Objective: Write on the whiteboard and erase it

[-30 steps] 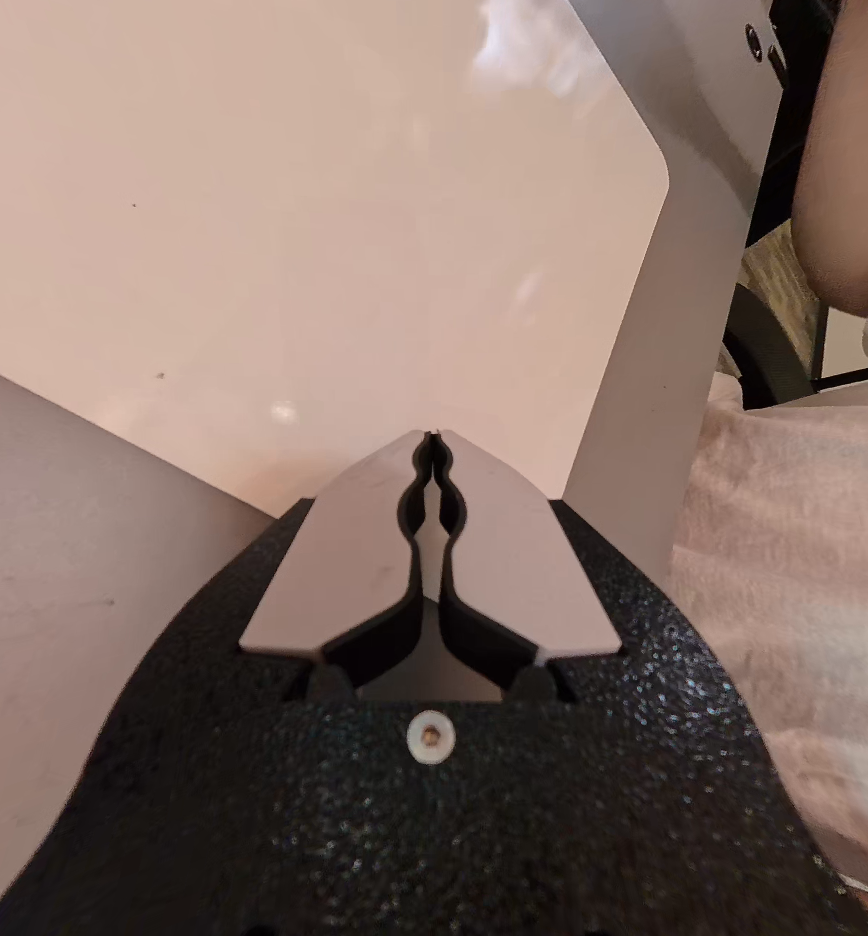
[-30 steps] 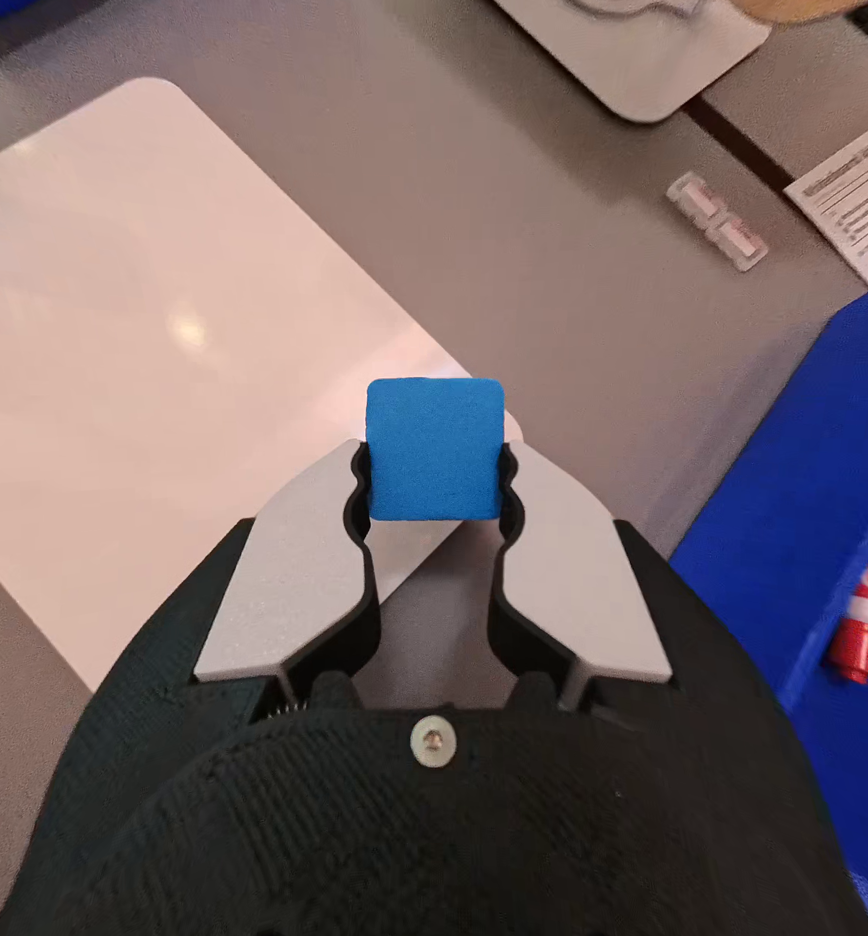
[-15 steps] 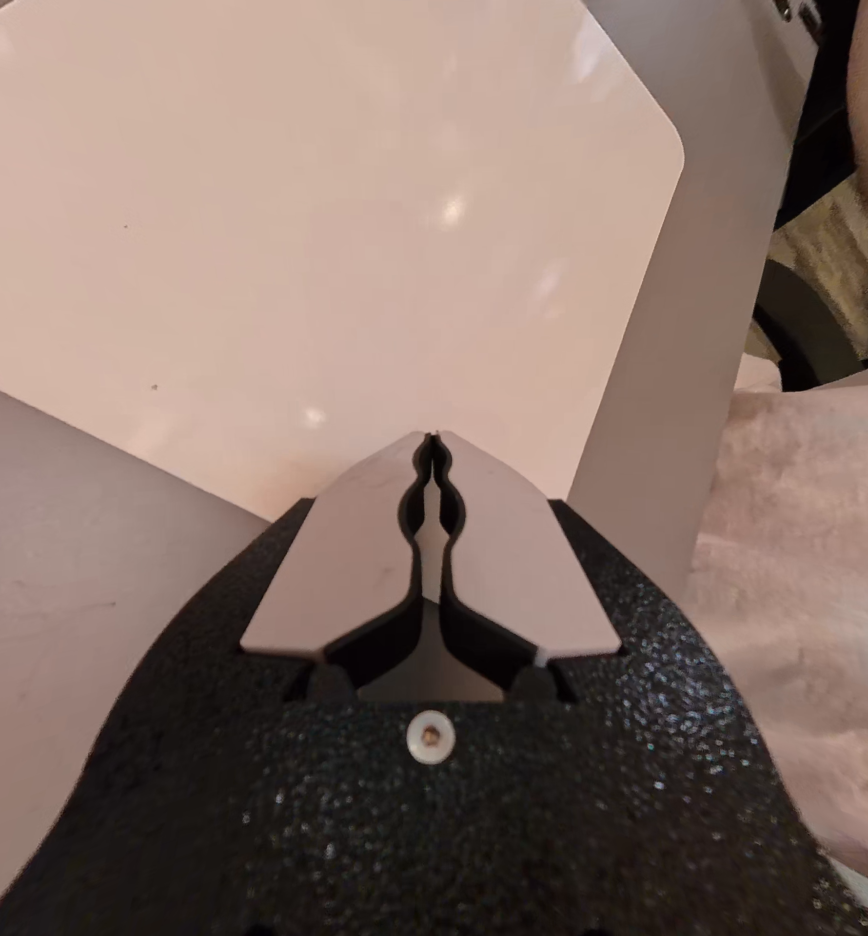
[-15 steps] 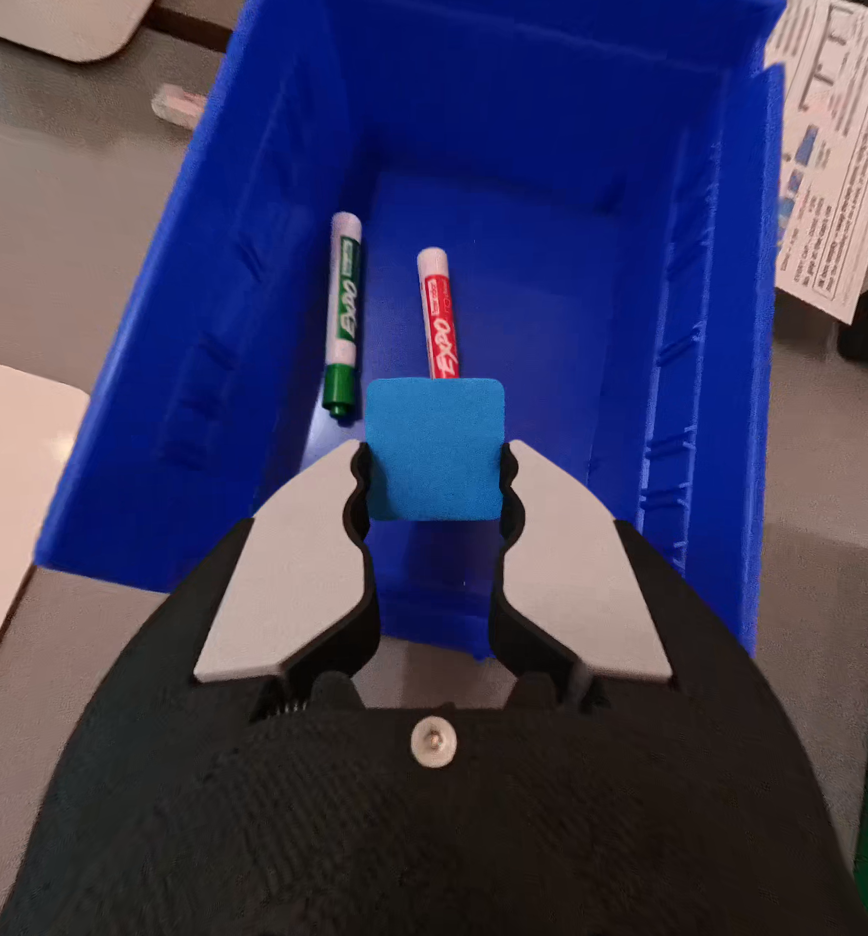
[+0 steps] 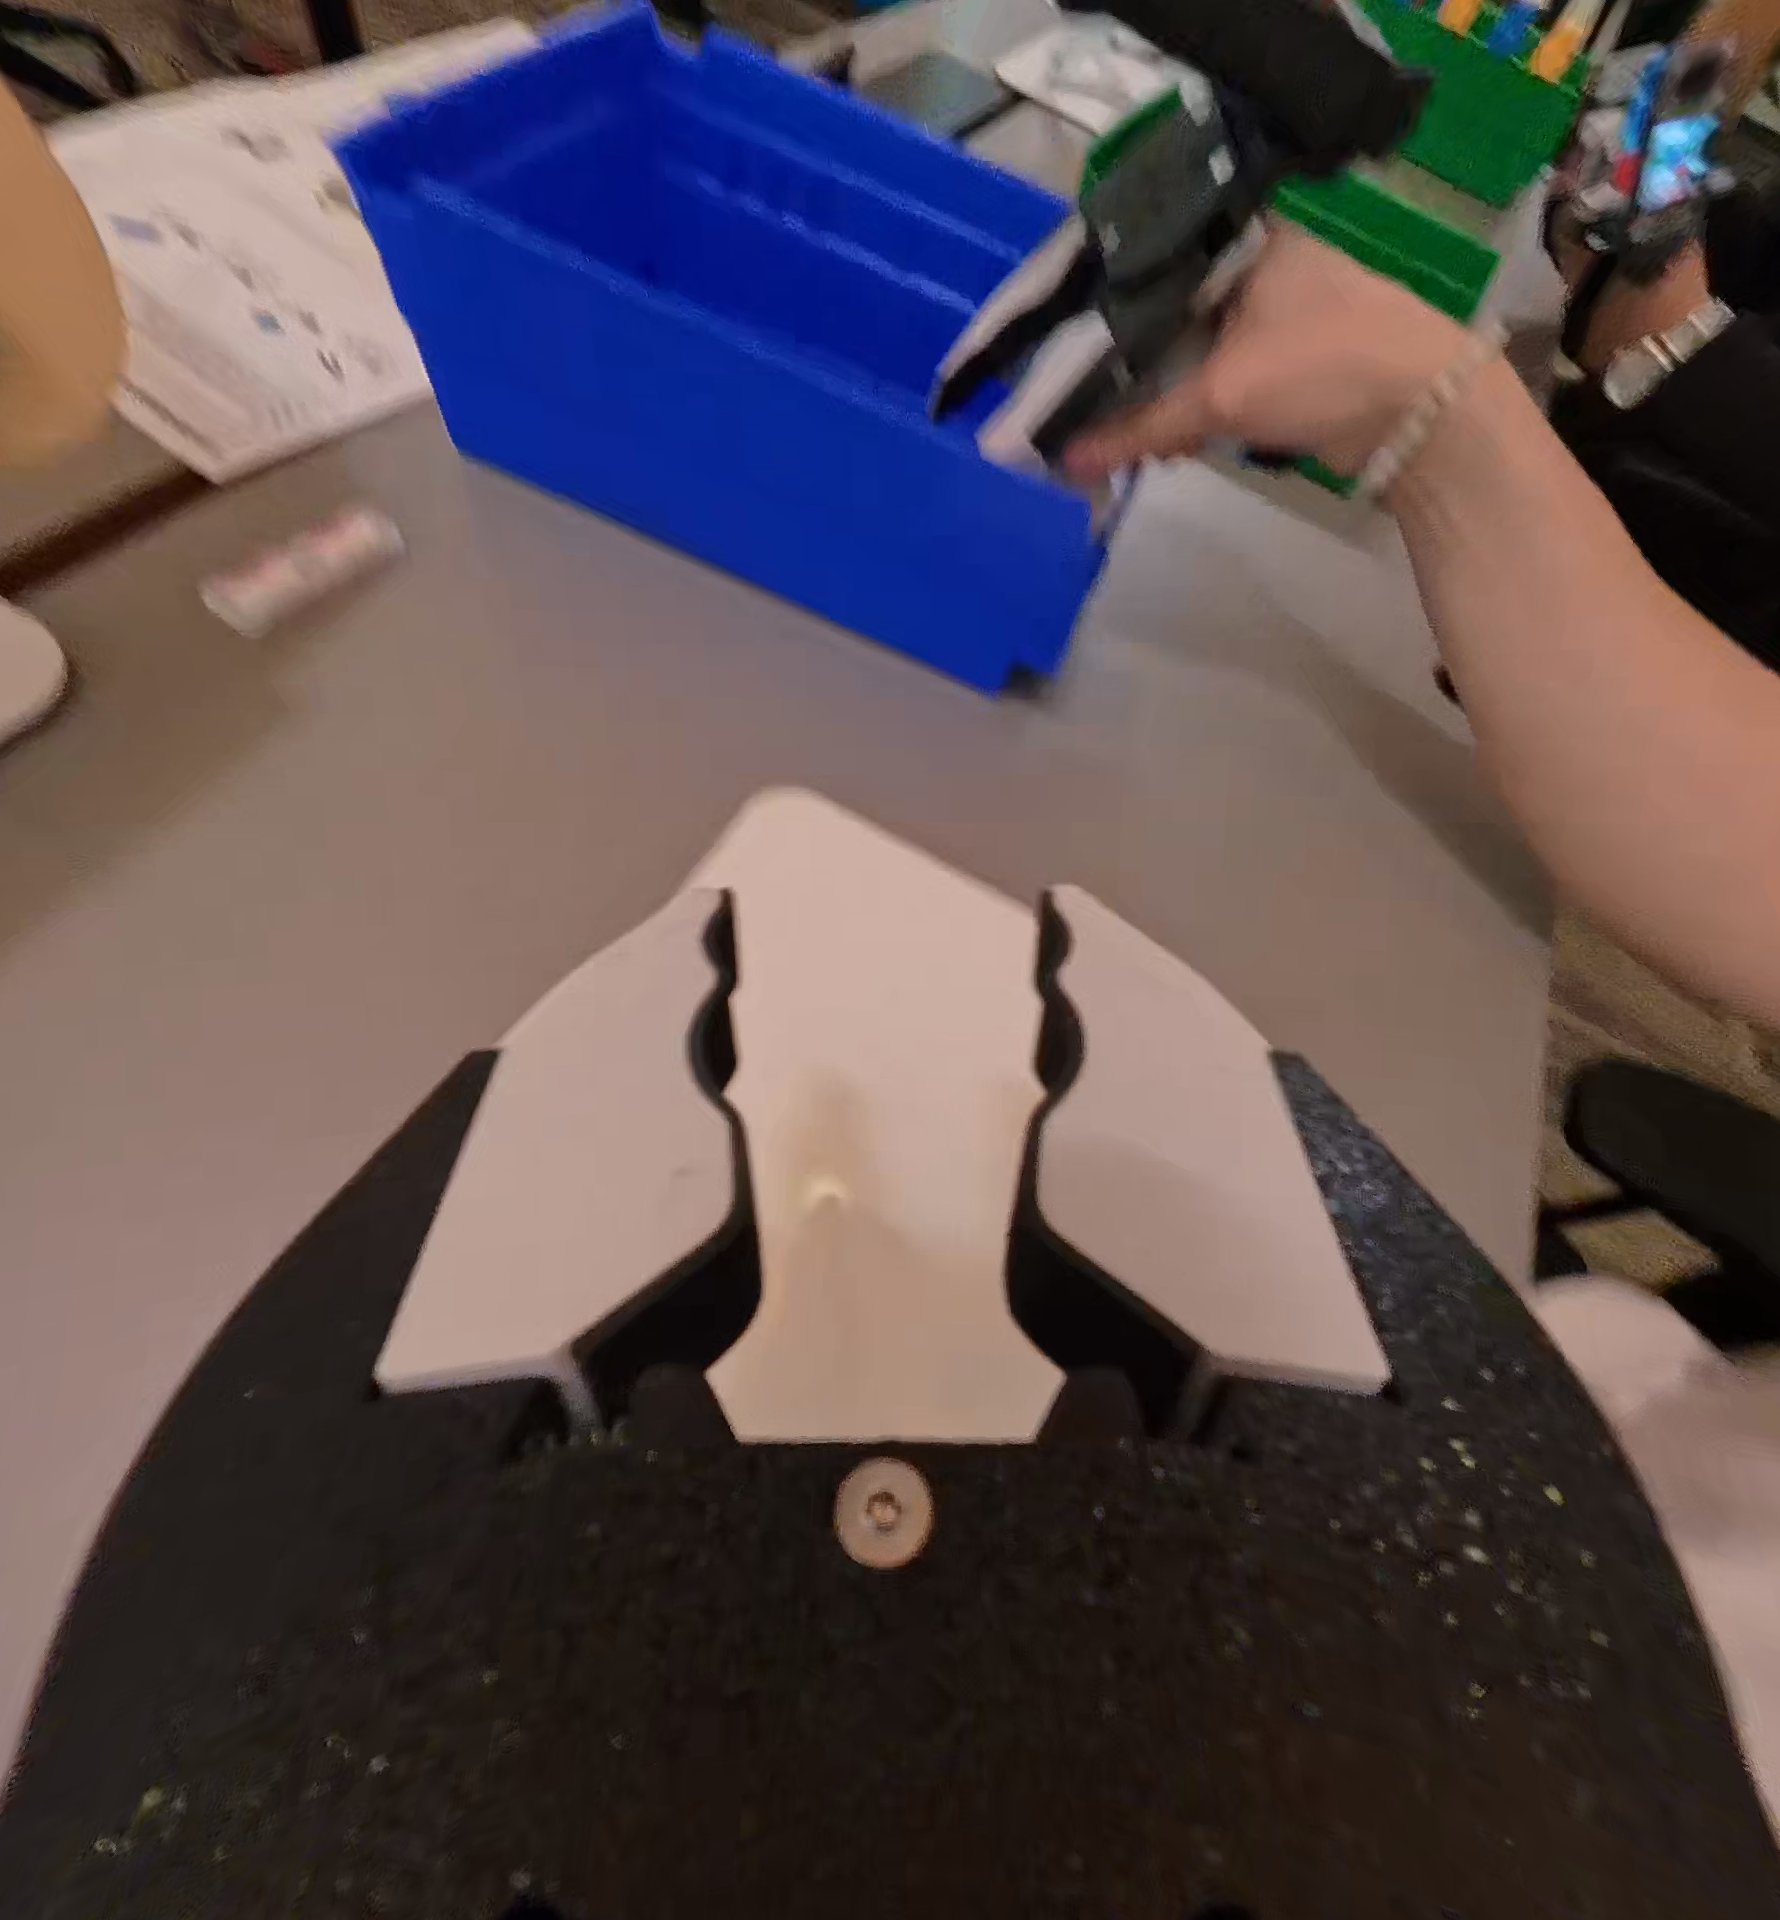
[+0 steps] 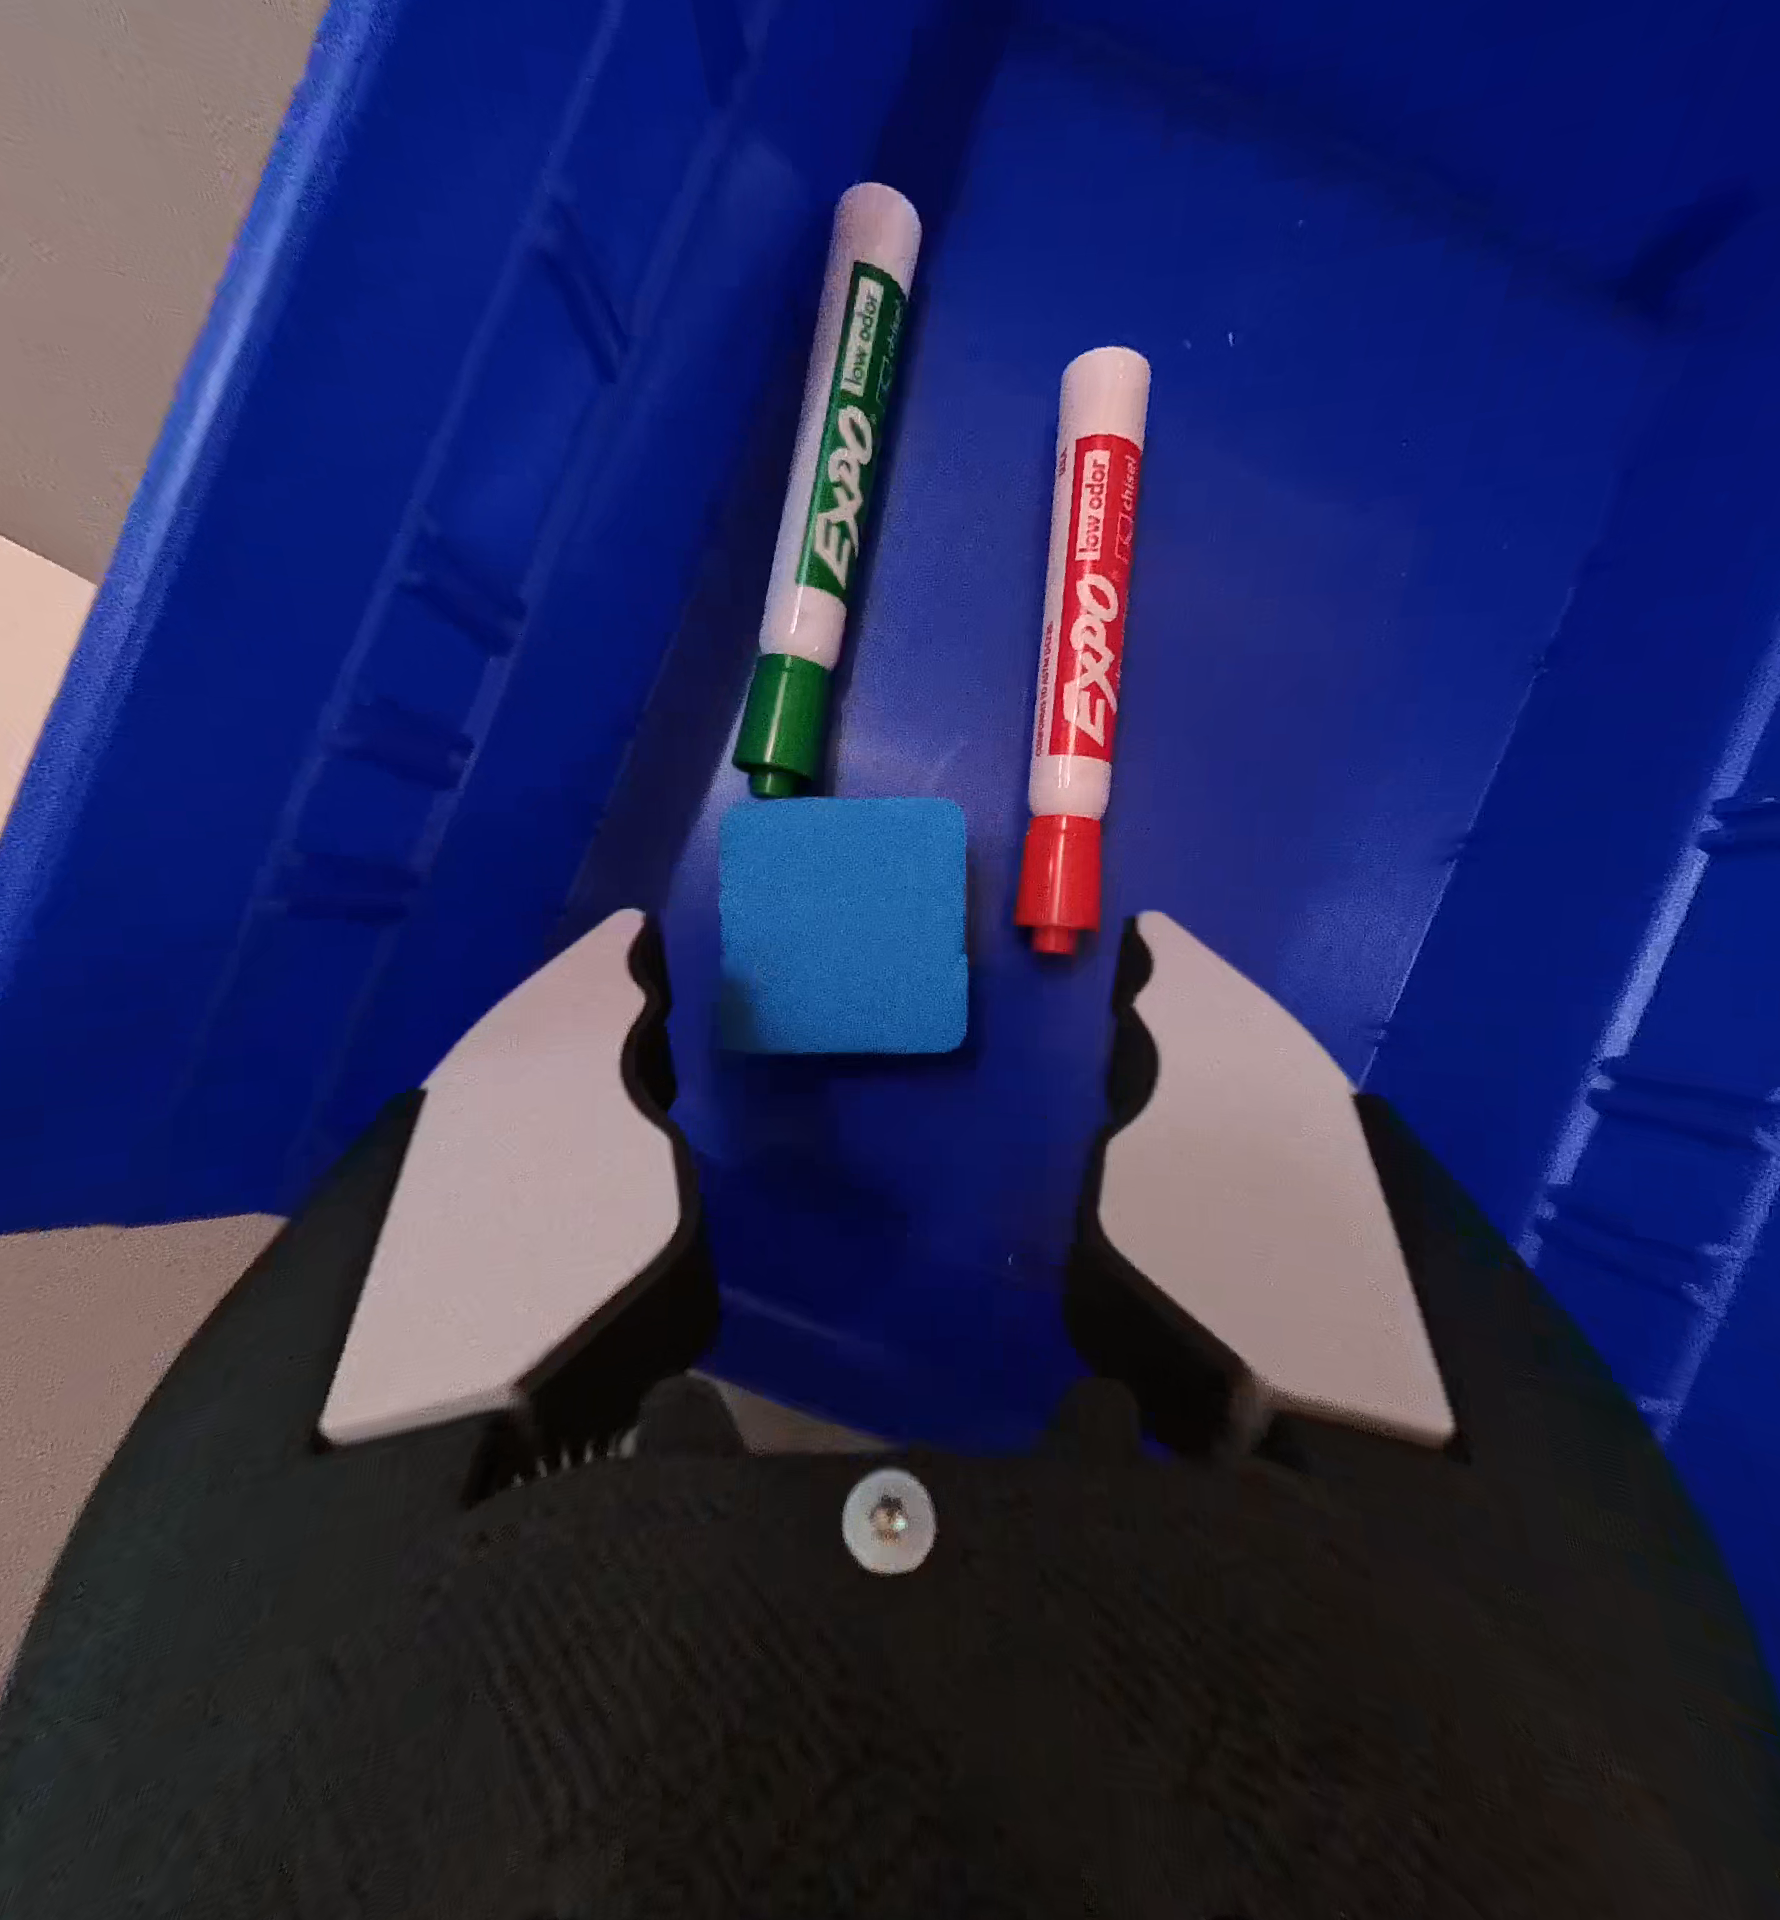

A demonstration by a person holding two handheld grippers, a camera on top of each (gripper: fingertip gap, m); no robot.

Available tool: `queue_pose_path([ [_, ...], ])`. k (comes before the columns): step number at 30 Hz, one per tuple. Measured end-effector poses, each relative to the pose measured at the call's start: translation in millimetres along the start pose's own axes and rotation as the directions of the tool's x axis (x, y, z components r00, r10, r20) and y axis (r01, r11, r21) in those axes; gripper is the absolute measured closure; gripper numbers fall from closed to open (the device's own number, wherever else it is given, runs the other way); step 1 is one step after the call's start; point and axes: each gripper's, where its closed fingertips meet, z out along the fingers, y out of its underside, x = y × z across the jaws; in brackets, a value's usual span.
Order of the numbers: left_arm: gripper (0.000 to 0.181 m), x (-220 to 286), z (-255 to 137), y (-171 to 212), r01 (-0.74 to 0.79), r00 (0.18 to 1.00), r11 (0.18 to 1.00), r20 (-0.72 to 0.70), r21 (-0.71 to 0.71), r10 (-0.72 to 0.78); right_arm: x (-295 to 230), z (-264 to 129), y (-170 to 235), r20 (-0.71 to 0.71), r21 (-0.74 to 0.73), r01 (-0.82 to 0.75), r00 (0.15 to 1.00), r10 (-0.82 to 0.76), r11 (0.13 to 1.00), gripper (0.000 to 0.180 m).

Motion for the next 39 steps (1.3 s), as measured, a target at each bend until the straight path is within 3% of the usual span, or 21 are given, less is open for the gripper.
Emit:
queue_pose_path([
  [5, 0.085, -16.9, 89.4, -80.8, 0.122, 0.988, 0.993, 0.090, 0.002, -0.122, -3.8, -28.2, -0.8, -0.093, 0.041, 0.096, 0.991, -0.092, 0.995, 0.077],
  [9, 0.086, -31.4, 161.7, -112.8, 0.277, 0.957, 0.956, 0.114, -0.092, -0.267, -0.9, -70.8, 0.3, -0.198, 0.183, 0.079, 0.979, -0.042, 0.980, 0.072],
  [14, 0.083, -69.3, 226.3, -91.1, 0.373, 0.899, 0.888, 0.339, -0.269, -0.275, -11.3, -110.2, 15.0, -0.181, 0.325, 0.019, 0.983, 0.042, 0.946, 0.070],
  [17, 0.084, -76.4, 250.6, -68.6, 0.451, 0.866, 0.820, 0.396, -0.353, -0.305, -21.7, -121.2, 22.1, -0.137, 0.374, 0.000, 0.989, 0.055, 0.927, 0.069],
  [20, 0.106, -71.8, 266.6, -42.1, 0.470, 0.868, 0.749, 0.398, -0.467, -0.296, -26.8, -128.5, 32.1, -0.121, 0.389, -0.018, 0.990, 0.070, 0.921, 0.069],
  [21, 0.125, -65.9, 272.2, -34.2, 0.478, 0.871, 0.723, 0.375, -0.499, -0.317, -26.2, -129.3, 36.8, -0.124, 0.391, -0.019, 0.990, 0.073, 0.920, 0.069],
  [24, 0.144, -73.2, 276.3, -30.1, 0.535, 0.834, 0.712, 0.419, -0.455, -0.359, -24.7, -135.7, 51.3, -0.127, 0.395, -0.049, 0.986, 0.107, 0.917, 0.069],
  [31, 0.153, -74.6, 248.1, -23.7, 0.391, 0.920, 0.680, 0.286, -0.620, -0.269, -19.9, -175.9, 64.4, -0.124, 0.471, -0.088, 0.978, 0.165, 0.878, 0.072],
  [36, 0.154, -69.1, 200.4, -34.1, 0.313, 0.947, 0.686, 0.162, -0.657, -0.276, -34.7, -219.2, 43.6, -0.094, 0.572, -0.072, 0.984, 0.153, 0.817, 0.072],
  [39, 0.153, -62.7, 150.2, -43.3, 0.245, 0.961, 0.685, 0.080, -0.686, -0.264, -48.8, -235.6, 23.0, -0.059, 0.626, -0.072, 0.989, 0.138, 0.777, 0.070],
])
